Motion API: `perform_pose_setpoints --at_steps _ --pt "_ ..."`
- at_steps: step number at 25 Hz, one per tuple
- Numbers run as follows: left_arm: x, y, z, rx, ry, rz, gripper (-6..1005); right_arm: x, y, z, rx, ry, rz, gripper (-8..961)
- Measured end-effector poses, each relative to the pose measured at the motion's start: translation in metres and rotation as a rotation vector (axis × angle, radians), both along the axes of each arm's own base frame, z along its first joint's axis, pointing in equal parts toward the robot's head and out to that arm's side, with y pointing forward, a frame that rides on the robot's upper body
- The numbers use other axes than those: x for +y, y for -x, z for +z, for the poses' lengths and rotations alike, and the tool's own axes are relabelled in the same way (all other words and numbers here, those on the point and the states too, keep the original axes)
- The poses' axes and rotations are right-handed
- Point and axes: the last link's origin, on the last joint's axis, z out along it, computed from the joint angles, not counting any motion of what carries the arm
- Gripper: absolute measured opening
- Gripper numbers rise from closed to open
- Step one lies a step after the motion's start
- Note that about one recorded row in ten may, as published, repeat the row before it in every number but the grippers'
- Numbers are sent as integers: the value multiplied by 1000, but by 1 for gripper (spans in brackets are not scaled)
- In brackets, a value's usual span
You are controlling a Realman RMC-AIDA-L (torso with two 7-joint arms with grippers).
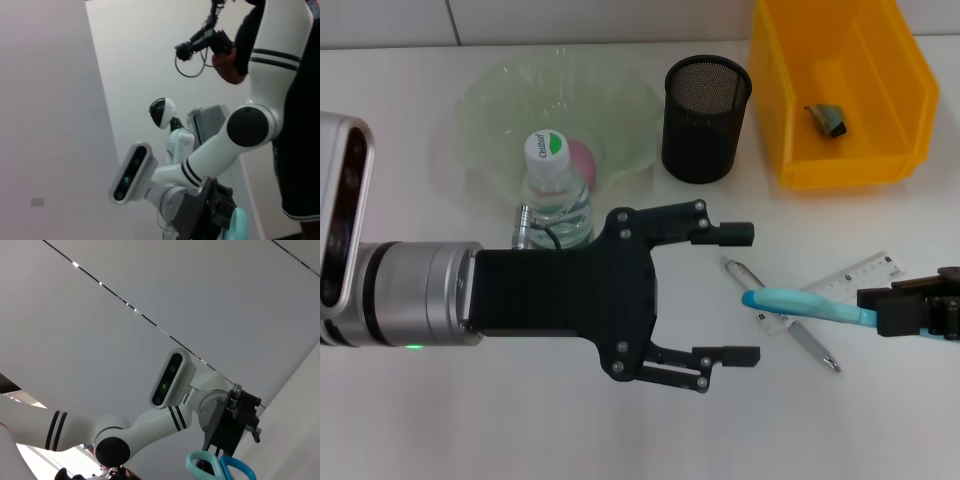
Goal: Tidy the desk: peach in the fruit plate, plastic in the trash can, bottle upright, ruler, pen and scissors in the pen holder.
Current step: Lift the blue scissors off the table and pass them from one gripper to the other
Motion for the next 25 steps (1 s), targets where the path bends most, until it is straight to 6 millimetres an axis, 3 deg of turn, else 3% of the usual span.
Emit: perform_pose_setpoints --at_steps 9,14,25 --pt "1 -3 1 12 -8 -21 813 3 2 1 -10 11 -1 216" --pt "0 -2 1 10 -14 -22 722 4 4 1 -11 13 2 216" --pt "1 -4 0 13 -14 -26 346 5 5 -1 -16 30 5 217"
